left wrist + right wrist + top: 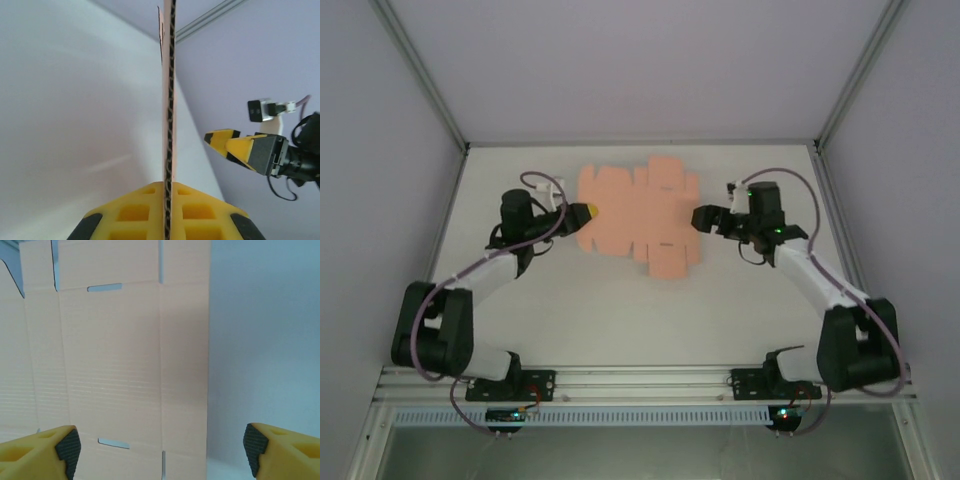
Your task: Assemble paper box
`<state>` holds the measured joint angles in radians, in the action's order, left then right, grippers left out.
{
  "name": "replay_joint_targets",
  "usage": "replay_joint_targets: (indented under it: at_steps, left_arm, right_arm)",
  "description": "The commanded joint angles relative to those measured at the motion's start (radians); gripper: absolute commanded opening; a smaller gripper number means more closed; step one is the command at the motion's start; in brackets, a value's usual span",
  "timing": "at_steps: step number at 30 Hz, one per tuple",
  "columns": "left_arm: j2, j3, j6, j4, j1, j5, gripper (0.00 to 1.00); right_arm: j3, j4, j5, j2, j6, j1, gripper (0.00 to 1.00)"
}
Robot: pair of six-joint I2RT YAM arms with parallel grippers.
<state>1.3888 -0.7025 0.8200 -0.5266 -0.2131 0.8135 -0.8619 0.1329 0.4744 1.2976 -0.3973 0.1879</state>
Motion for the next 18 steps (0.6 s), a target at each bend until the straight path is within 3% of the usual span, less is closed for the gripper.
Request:
replay_joint_targets:
  at_steps: [1, 5, 14, 18]
  left_arm:
    - [-0.081, -0.026, 0.106, -0.097, 0.004, 0.066, 0.00]
    - [-0.168, -0.020, 0.143, -0.104, 0.004, 0.074, 0.00]
    - [-0.290, 0.023, 0.117, -0.030, 0.000, 0.004, 0.00]
    - [-0.293, 0.027, 0.107, -0.029, 0.000, 0.004, 0.00]
  right_arm:
    - [0.038, -0.002, 0.168, -0.048, -0.015, -0.030, 0.90]
    - [0.030, -0.002, 0.226, -0.066, -0.026, -0.045, 0.85]
    - [0.039, -0.074, 0.327, -0.088, -0.057, -0.047, 0.30]
    - [0.060, -0.145, 0.414, -0.100, -0.065, -0.047, 0.27]
